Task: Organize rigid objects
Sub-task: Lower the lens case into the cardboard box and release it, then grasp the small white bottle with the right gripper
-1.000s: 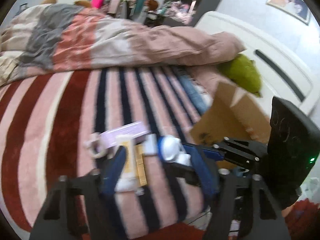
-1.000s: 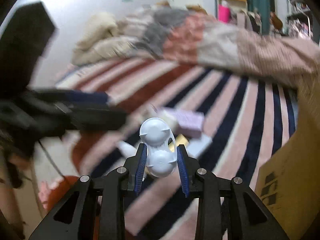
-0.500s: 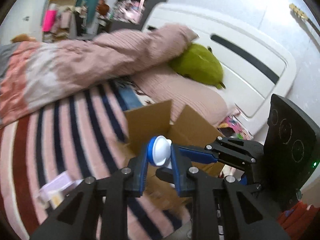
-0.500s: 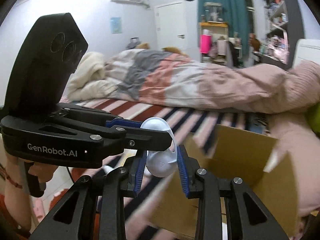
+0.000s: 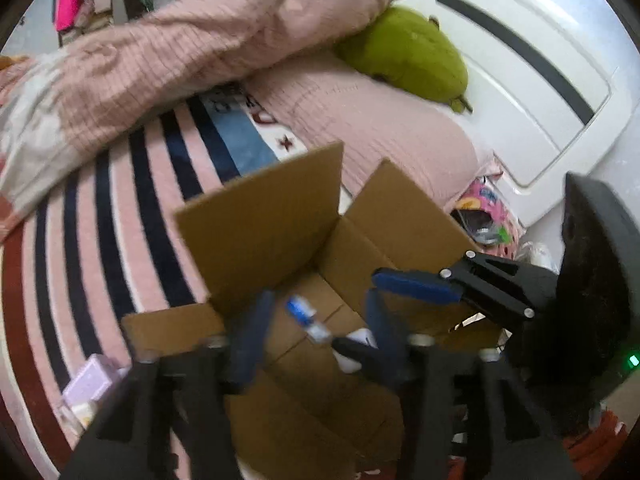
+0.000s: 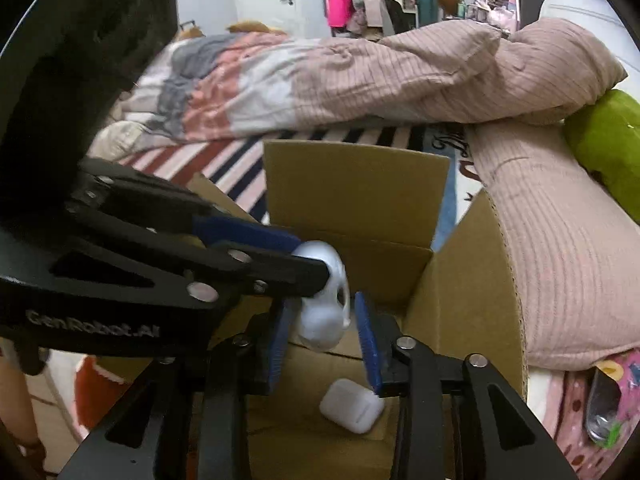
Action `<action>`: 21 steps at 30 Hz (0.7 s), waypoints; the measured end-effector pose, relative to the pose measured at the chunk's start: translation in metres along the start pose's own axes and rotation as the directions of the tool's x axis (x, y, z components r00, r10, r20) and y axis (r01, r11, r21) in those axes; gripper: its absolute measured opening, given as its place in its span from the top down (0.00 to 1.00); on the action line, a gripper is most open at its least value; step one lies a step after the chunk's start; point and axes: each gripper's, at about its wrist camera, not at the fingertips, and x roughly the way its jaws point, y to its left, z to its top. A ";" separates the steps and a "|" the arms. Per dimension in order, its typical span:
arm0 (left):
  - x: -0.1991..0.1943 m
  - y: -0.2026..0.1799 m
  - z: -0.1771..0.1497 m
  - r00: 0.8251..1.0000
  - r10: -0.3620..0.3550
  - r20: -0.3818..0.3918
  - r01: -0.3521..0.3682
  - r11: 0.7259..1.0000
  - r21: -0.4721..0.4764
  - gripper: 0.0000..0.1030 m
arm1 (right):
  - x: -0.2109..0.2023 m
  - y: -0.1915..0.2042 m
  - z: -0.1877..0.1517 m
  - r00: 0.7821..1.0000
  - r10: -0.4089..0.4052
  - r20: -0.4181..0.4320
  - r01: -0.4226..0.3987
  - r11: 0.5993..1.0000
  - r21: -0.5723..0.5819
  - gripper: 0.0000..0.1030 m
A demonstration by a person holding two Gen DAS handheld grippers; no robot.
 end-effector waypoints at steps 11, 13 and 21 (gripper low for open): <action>-0.130 0.086 -0.095 0.922 0.324 0.214 -0.278 0.936 -0.217 0.23 | -0.045 0.098 -0.010 0.946 0.225 0.234 -0.172 0.959 -0.225 0.05; -0.142 0.107 -0.121 0.902 0.376 0.210 -0.316 0.910 -0.270 0.23 | -0.039 0.125 -0.009 0.929 0.288 0.230 -0.221 0.935 -0.277 0.05; -0.143 0.177 -0.215 0.884 0.437 0.168 -0.340 0.846 -0.411 0.23 | 0.036 0.207 -0.024 0.923 0.380 0.065 -0.337 0.878 -0.341 0.05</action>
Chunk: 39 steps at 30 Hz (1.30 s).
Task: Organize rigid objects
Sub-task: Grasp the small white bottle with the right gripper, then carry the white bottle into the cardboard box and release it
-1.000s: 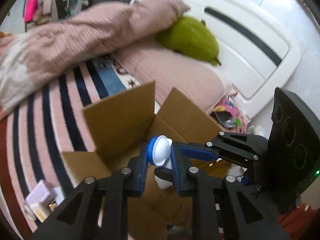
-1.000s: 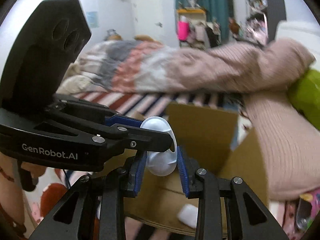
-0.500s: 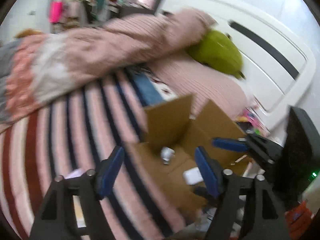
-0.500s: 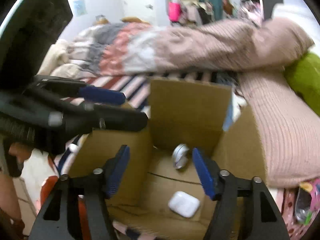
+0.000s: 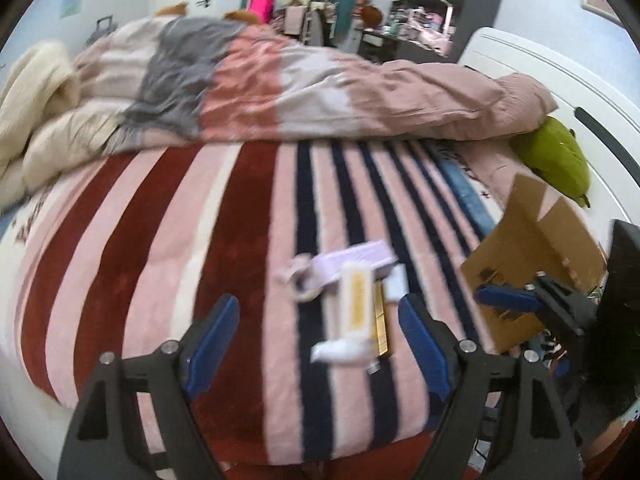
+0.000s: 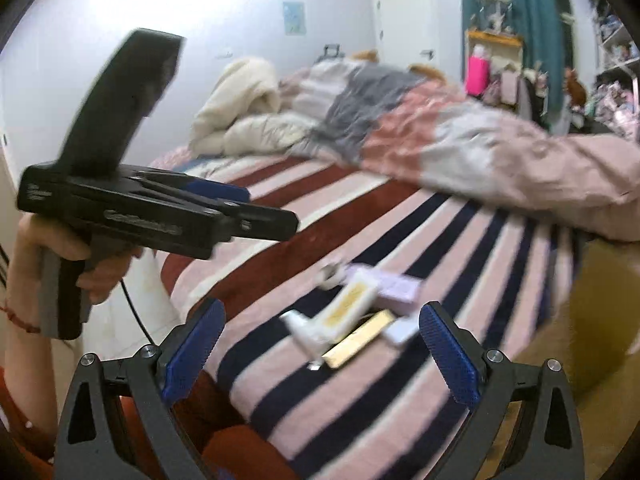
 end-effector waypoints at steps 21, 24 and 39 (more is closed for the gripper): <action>0.021 0.067 -0.041 0.999 -0.026 -0.029 0.022 0.990 -0.140 0.23 | 0.134 0.008 -0.014 0.931 0.083 -0.356 -0.101 0.994 -0.031 0.63; 0.018 0.066 -0.041 0.999 -0.019 -0.031 0.014 0.990 -0.138 0.23 | 0.141 0.002 -0.010 0.927 0.086 -0.365 -0.079 0.996 0.036 0.70; -0.019 -0.068 0.030 0.941 -0.334 0.051 0.328 0.939 0.102 0.58 | -0.012 0.005 0.035 0.998 0.052 -0.022 -0.053 0.999 -0.010 0.81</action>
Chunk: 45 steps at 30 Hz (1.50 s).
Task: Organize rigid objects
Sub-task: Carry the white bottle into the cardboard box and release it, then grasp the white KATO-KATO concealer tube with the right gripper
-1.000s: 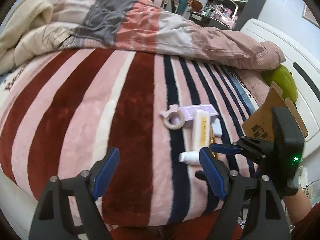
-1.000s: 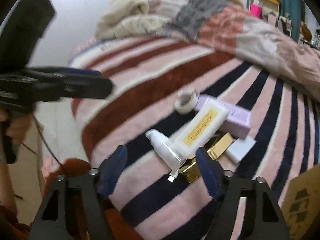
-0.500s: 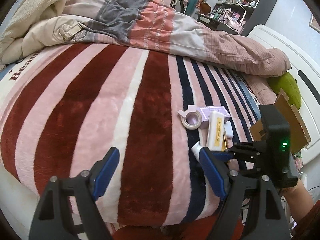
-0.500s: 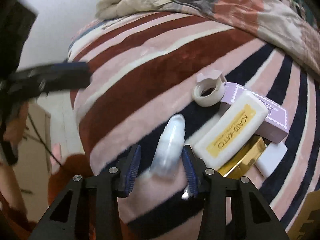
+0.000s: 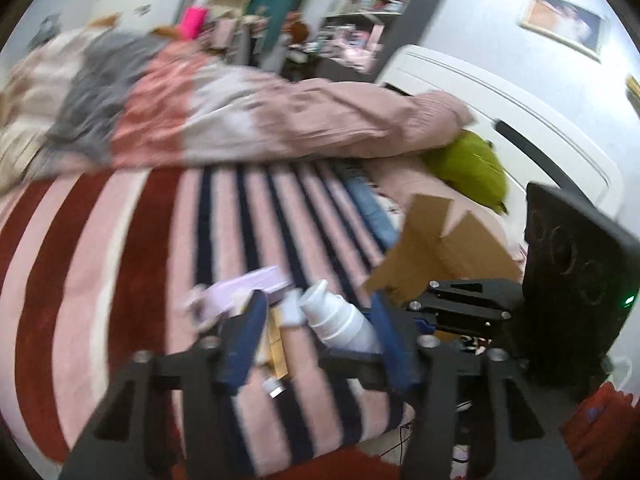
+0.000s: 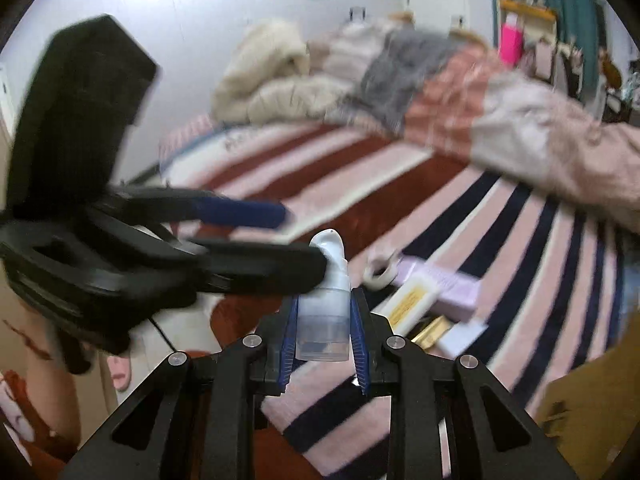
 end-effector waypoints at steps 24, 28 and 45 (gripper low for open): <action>0.184 -0.184 0.074 0.948 -0.049 -0.314 0.131 0.961 0.244 0.64 | -0.116 -0.169 -0.070 0.949 -0.308 -0.073 0.315 0.899 0.303 0.80; 0.151 -0.174 0.077 0.979 0.004 -0.206 0.050 0.966 0.254 0.38 | -0.116 -0.162 -0.073 0.942 -0.327 -0.078 0.335 0.895 0.294 0.55; -0.015 0.038 0.007 0.929 0.371 0.015 -0.370 0.928 -0.047 0.24 | -0.021 -0.029 -0.009 0.999 0.000 0.051 -0.006 0.993 0.119 0.40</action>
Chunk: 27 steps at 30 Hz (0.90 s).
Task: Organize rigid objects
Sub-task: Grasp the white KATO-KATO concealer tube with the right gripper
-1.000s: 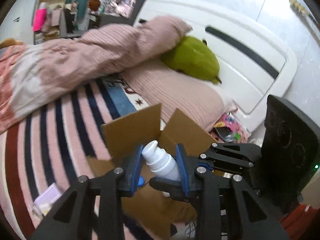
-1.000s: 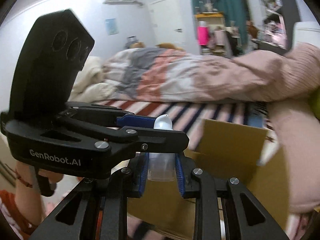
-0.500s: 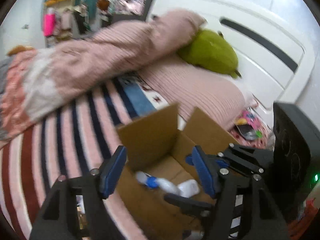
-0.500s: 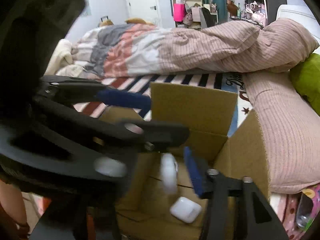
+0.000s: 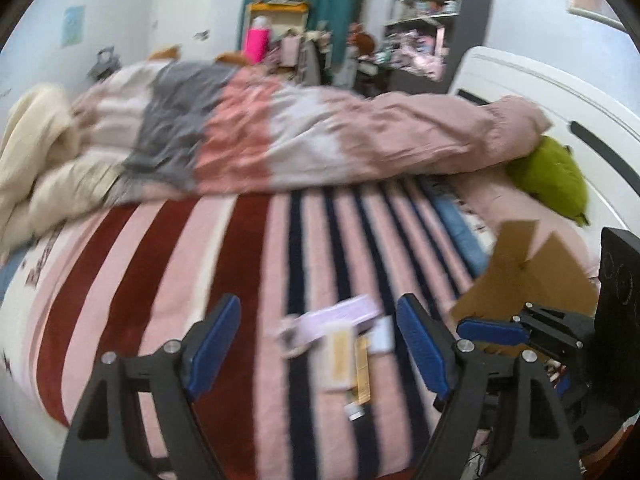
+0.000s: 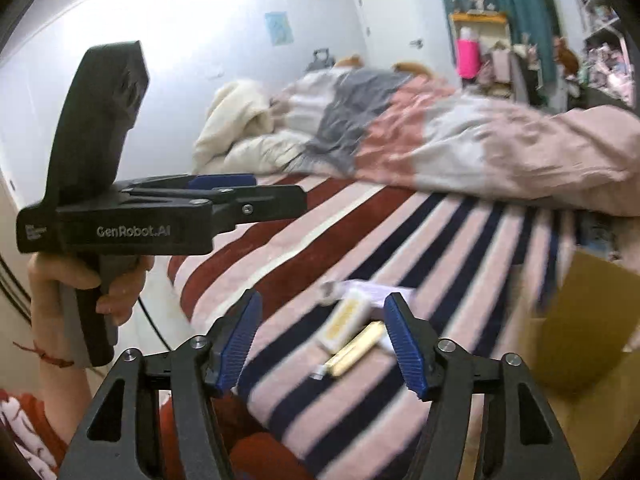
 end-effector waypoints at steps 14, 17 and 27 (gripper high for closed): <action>0.056 0.078 -0.057 0.994 -0.037 -0.100 0.026 0.994 -0.110 0.24 | 0.156 -0.027 -0.036 0.965 -0.168 -0.204 0.204 0.964 0.173 0.58; 0.059 0.083 -0.056 0.994 -0.045 -0.098 0.032 0.991 -0.127 0.24 | 0.163 -0.019 -0.038 0.957 -0.200 -0.208 0.228 0.966 0.120 0.69; 0.050 0.088 -0.060 0.995 -0.027 -0.100 0.012 0.989 -0.144 0.24 | 0.173 0.006 -0.047 0.955 -0.110 -0.275 0.133 0.989 0.066 0.59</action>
